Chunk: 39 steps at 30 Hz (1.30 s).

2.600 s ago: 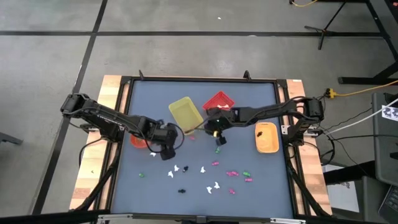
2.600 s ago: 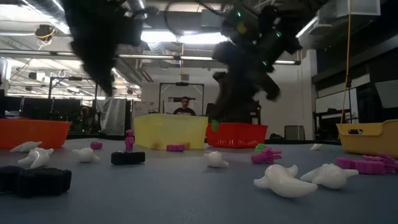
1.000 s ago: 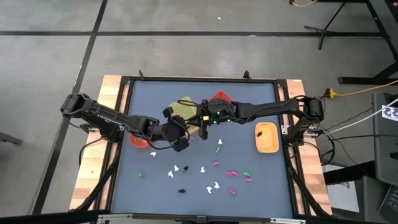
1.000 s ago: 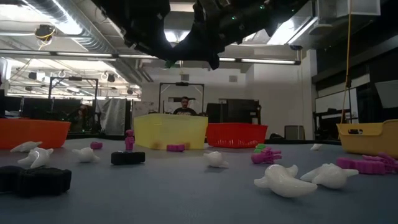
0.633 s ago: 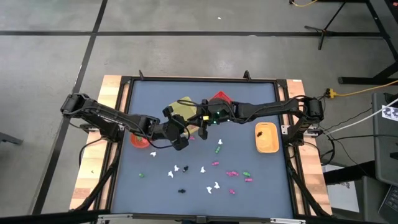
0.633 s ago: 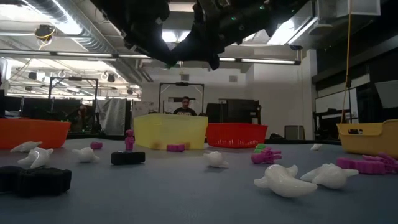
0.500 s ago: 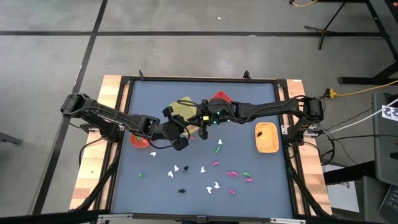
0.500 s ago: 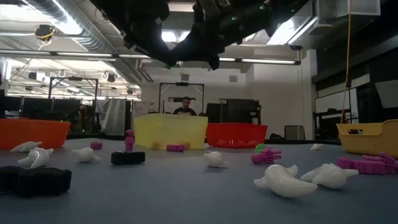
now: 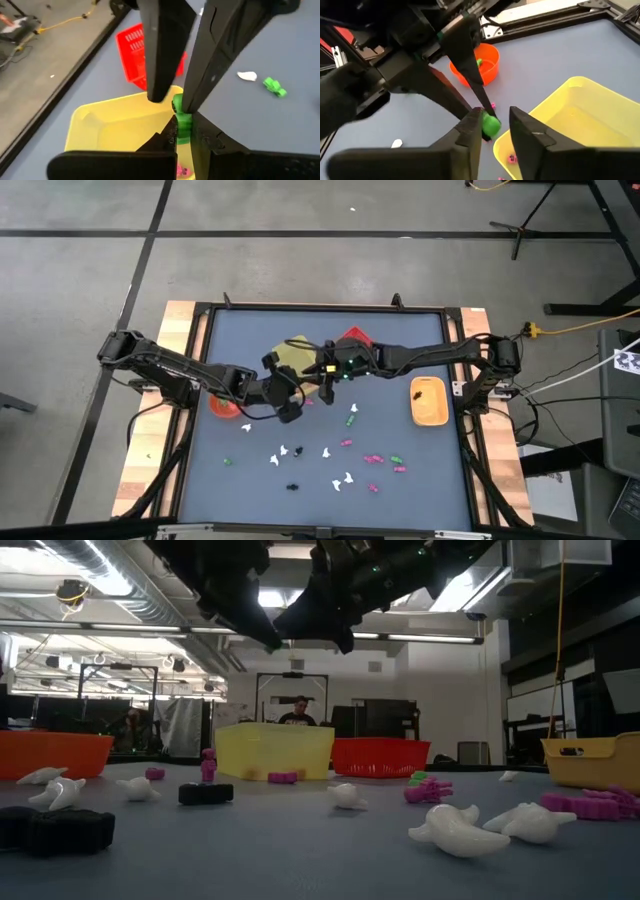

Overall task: Sort Halloween decoration
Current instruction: Put the green skeleton toy into the orange bin, then put the pink skeleton toy into the yellow bin

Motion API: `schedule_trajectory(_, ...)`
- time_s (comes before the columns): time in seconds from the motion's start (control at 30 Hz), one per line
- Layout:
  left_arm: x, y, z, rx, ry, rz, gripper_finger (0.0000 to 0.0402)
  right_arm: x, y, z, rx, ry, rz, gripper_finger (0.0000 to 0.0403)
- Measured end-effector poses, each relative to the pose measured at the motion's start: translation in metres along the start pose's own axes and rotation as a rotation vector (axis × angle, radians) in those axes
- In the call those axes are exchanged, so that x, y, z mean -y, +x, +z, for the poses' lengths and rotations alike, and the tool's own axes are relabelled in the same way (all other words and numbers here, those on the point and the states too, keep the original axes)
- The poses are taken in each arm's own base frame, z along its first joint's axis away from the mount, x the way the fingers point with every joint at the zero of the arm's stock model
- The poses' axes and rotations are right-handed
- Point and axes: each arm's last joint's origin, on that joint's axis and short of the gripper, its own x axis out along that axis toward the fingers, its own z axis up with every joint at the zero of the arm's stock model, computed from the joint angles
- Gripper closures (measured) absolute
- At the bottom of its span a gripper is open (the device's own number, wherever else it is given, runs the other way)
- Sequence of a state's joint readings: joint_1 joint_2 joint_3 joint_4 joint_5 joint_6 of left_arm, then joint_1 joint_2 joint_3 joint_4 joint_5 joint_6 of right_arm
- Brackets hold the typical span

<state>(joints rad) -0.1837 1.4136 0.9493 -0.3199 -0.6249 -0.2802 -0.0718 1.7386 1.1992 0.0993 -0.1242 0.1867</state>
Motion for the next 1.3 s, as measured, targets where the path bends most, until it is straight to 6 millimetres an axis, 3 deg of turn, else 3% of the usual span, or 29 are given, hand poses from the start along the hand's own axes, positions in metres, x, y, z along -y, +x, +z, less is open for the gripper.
schedule_trajectory(0.17,-0.001,-0.001,-0.012,-0.136,0.047,-0.078,0.0392,0.001,0.000,-0.007,-0.074,0.009,-0.013,0.0261)
schedule_trajectory(0.37,-0.008,-0.009,-0.041,-0.487,0.033,-0.137,0.0392,0.005,-0.004,-0.029,-0.297,0.036,-0.055,0.0252)
schedule_trajectory(0.7,-0.033,-0.036,-0.073,-0.970,-0.029,0.081,0.0392,0.008,-0.020,-0.059,-0.647,0.067,-0.117,0.0253)
schedule_trajectory(0.97,-0.039,-0.043,-0.076,-1.056,0.010,0.123,0.0386,0.009,-0.028,-0.067,-0.763,0.082,-0.137,0.0253)
schedule_trajectory(1.3,-0.040,-0.043,-0.076,-1.032,-0.020,0.166,0.0311,0.007,-0.030,-0.070,-0.795,0.085,-0.126,0.0253)
